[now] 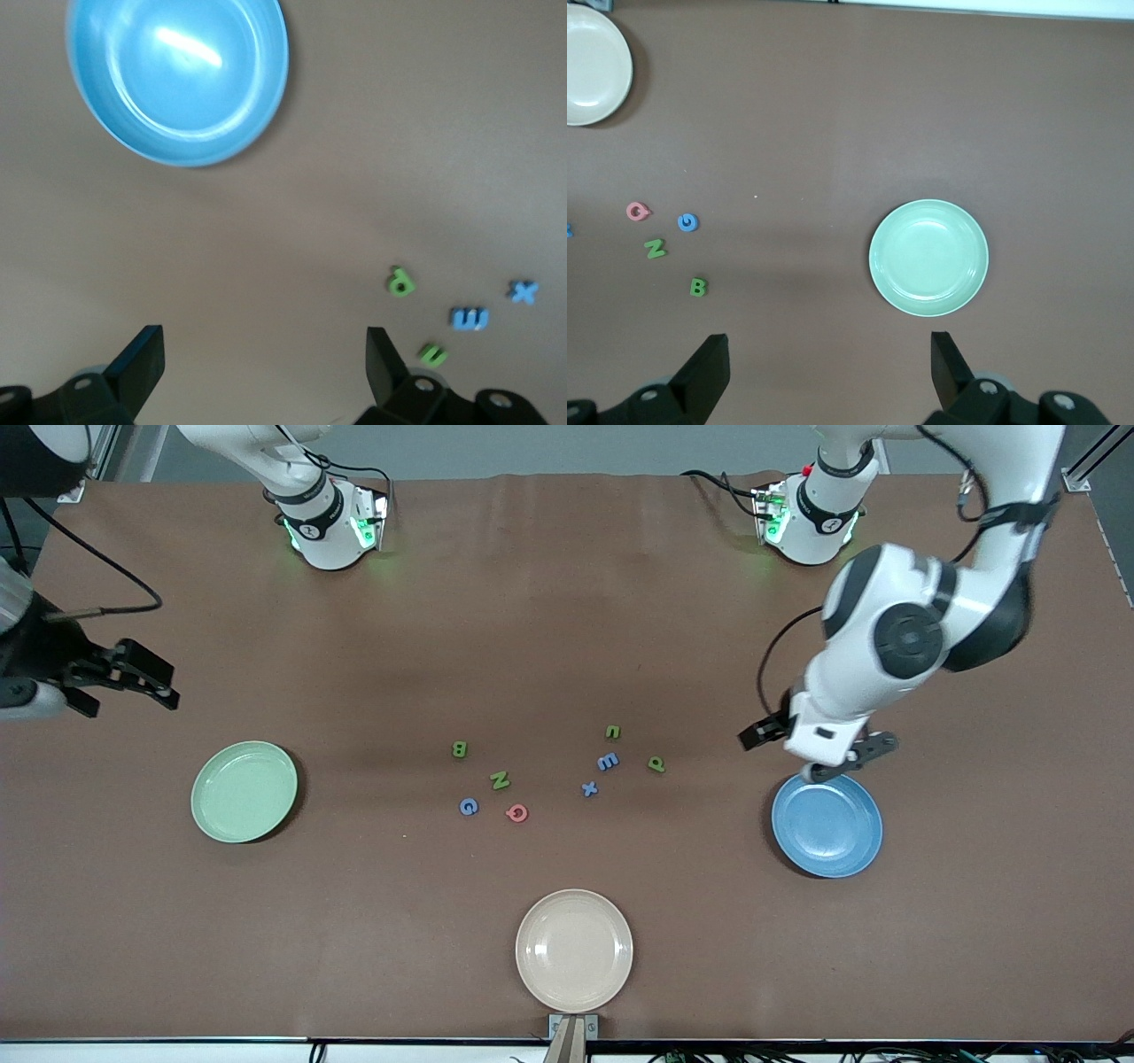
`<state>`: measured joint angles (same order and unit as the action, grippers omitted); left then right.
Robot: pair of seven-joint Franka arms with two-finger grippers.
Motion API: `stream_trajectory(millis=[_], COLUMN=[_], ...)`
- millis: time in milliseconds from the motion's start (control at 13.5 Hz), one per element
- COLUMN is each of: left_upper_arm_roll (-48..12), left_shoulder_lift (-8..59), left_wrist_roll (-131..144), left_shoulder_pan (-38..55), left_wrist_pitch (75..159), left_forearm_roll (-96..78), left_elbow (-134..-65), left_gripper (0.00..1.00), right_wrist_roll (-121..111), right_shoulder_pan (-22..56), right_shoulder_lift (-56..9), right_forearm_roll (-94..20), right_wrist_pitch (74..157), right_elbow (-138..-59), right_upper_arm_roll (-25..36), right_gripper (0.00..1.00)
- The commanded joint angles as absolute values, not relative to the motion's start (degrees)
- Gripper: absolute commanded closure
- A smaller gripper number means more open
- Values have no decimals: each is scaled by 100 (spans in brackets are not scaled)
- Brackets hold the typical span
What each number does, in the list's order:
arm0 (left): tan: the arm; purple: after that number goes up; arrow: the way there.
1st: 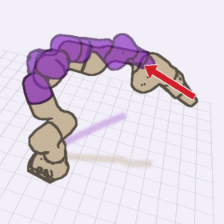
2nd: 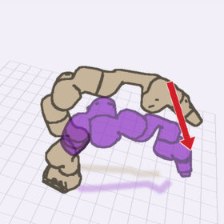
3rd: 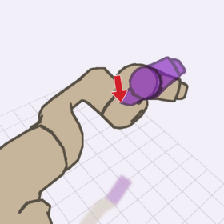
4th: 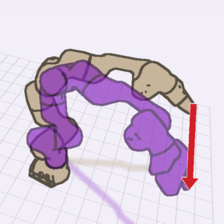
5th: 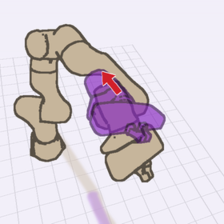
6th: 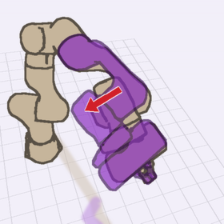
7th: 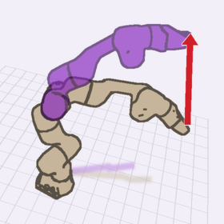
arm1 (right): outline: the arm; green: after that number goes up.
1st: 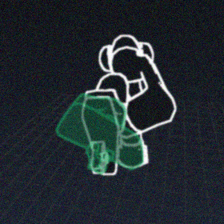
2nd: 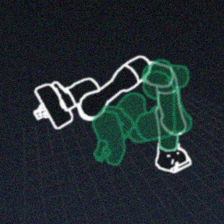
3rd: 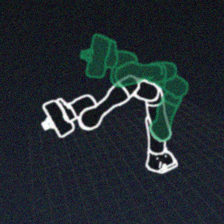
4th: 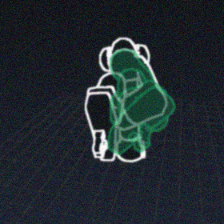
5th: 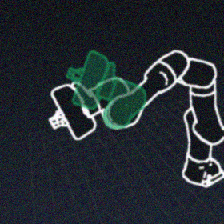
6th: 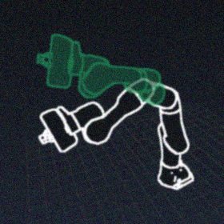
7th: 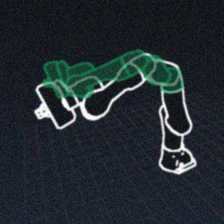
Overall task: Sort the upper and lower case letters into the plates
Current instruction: 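Lower the left gripper onto the green d while the right gripper nears the G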
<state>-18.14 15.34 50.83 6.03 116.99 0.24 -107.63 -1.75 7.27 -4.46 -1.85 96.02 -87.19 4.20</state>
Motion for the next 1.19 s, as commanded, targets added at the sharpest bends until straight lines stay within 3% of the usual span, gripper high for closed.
stream_trajectory(millis=[0, 296, 519, 741, 963, 1111], left_upper_arm_roll=[-1802, -1767, -1802, -1749, -1749, -1740], left_shoulder_lift=[2028, 2898, 3286, 3708, 3902, 3955], left_wrist_roll=[6339, 8213, 9174, 9807, 9967, 9923], left_shoulder_pan=[948, 1327, 1423, 1818, 1881, 1881], left_wrist_pitch=[12731, 13596, 13878, 13878, 13878, 13878], left_forearm_roll=[35, 402, 922, 1045, 1169, 1178], left_elbow=[-11004, -10943, -10759, -10390, -10248, -10239], left_gripper=[0, 0, 16, 19, 31, 43], right_wrist_roll=[-35, 1342, 1441, 1677, 1960, 1960], right_shoulder_pan=[1148, 1915, 2450, 2820, 2848, 2926], right_shoulder_lift=[-570, -1308, -2167, -2916, -3295, -3550], right_forearm_roll=[-97, 17, 18, -70, -88, -507], right_wrist_pitch=[9702, 10666, 12011, 12644, 12902, 12972], right_elbow=[-8763, -9261, -9633, -9571, -9528, -9457], right_upper_arm_roll=[422, 431, 422, 413, 404, 387], right_gripper=[0, 0, 0, 0, 0, 0])
